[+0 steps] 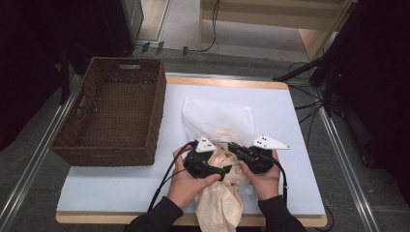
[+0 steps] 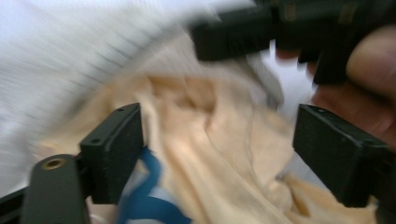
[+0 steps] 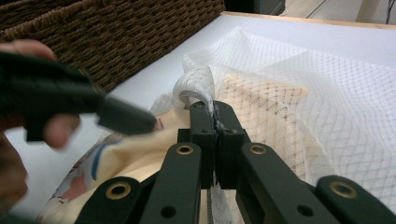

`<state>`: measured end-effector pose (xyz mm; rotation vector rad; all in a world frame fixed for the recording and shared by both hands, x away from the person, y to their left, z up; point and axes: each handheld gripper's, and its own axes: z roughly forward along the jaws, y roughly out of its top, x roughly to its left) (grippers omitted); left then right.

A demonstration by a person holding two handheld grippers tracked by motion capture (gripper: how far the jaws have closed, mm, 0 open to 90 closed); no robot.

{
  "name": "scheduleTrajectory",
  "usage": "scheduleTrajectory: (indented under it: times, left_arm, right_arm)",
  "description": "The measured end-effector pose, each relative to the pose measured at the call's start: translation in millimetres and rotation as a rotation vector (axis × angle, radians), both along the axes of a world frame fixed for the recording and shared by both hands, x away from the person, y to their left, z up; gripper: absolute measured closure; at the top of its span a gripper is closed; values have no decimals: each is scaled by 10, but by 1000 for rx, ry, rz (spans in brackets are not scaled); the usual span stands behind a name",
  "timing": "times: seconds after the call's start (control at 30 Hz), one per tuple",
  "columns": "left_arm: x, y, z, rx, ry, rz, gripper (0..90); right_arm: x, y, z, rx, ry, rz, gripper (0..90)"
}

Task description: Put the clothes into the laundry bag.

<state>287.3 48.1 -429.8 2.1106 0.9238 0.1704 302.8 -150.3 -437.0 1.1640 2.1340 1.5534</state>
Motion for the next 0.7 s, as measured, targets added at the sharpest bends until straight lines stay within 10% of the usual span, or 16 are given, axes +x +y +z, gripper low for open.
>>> scheduleTrajectory:
  times: [0.07,0.17,0.3,0.4,0.5,0.7]
  left_arm:
    - [19,-128,-184,120,15,7,151]
    - [9,-183,-272,186,-69,7,360]
    - [20,-134,-188,135,-52,37,710]
    - [65,-22,-121,3,-32,99,741]
    - [82,35,-67,-80,-99,194,747]
    - [280,-48,-329,-26,-45,214,685]
  right_arm:
    - [-12,17,6,-5,-1,4,890]
    - [-24,28,8,-8,-2,12,890]
    - [-25,29,3,-5,0,19,890]
    - [-43,47,19,-5,-7,26,890]
    - [-69,69,57,-1,-16,30,890]
    - [-78,90,66,-10,-18,37,890]
